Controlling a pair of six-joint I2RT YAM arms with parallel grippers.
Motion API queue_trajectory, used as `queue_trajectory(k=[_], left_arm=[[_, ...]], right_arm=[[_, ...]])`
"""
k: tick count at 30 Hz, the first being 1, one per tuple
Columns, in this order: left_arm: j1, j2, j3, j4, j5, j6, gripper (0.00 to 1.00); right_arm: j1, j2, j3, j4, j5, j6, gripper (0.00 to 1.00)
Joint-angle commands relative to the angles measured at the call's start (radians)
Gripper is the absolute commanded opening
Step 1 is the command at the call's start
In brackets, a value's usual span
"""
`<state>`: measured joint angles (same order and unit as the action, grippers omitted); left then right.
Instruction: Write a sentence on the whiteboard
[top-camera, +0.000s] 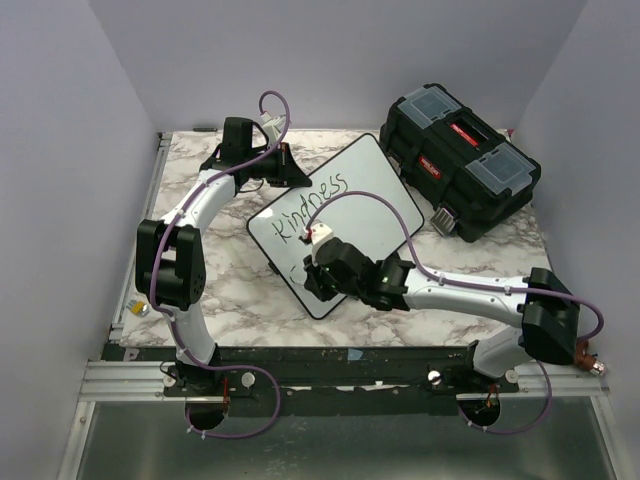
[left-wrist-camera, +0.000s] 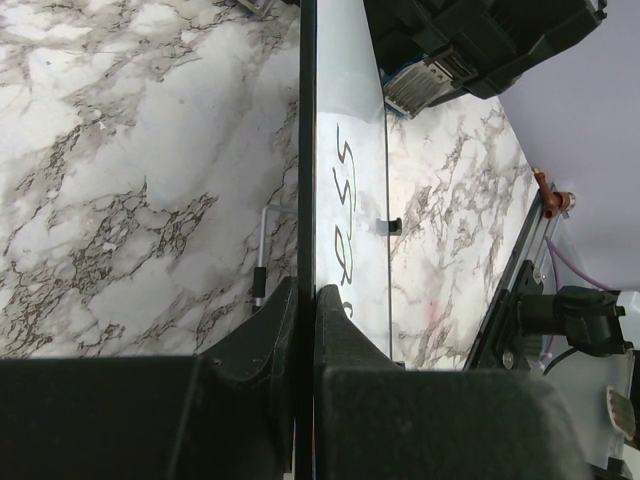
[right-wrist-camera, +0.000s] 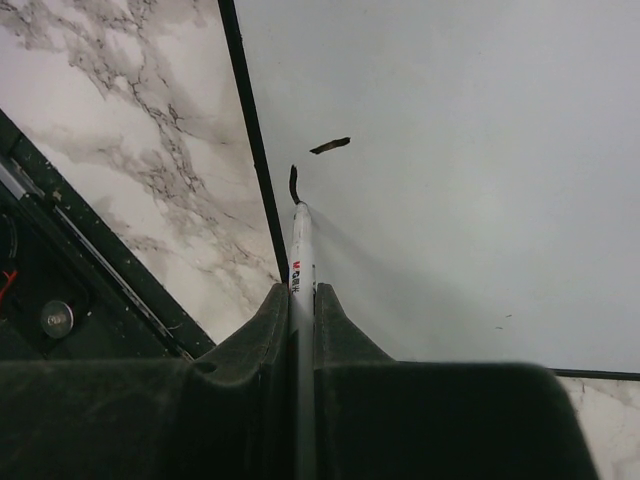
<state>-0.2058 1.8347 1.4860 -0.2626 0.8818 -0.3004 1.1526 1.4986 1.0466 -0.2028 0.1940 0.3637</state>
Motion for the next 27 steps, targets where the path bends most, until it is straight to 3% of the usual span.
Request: queue_trajectory(k=[1, 9, 20, 27], left_arm=[[-0.035, 0.000, -0.026, -0.050, -0.039, 0.088, 0.00], [-0.035, -0.004, -0.031, -0.049, -0.040, 0.090, 0.00], [-0.035, -0.004, -0.033, -0.049, -0.044, 0.093, 0.00], [-0.035, -0.005, -0.035, -0.046, -0.045, 0.092, 0.00]], right_arm=[[0.007, -0.015, -0.013, -0.037, 0.097, 0.014, 0.00], [0.006, -0.017, 0.027, -0.069, 0.222, 0.031, 0.01], [0.007, -0.091, -0.008, -0.003, 0.168, 0.028, 0.01], [0.006, -0.083, 0.024, 0.054, 0.242, 0.011, 0.01]])
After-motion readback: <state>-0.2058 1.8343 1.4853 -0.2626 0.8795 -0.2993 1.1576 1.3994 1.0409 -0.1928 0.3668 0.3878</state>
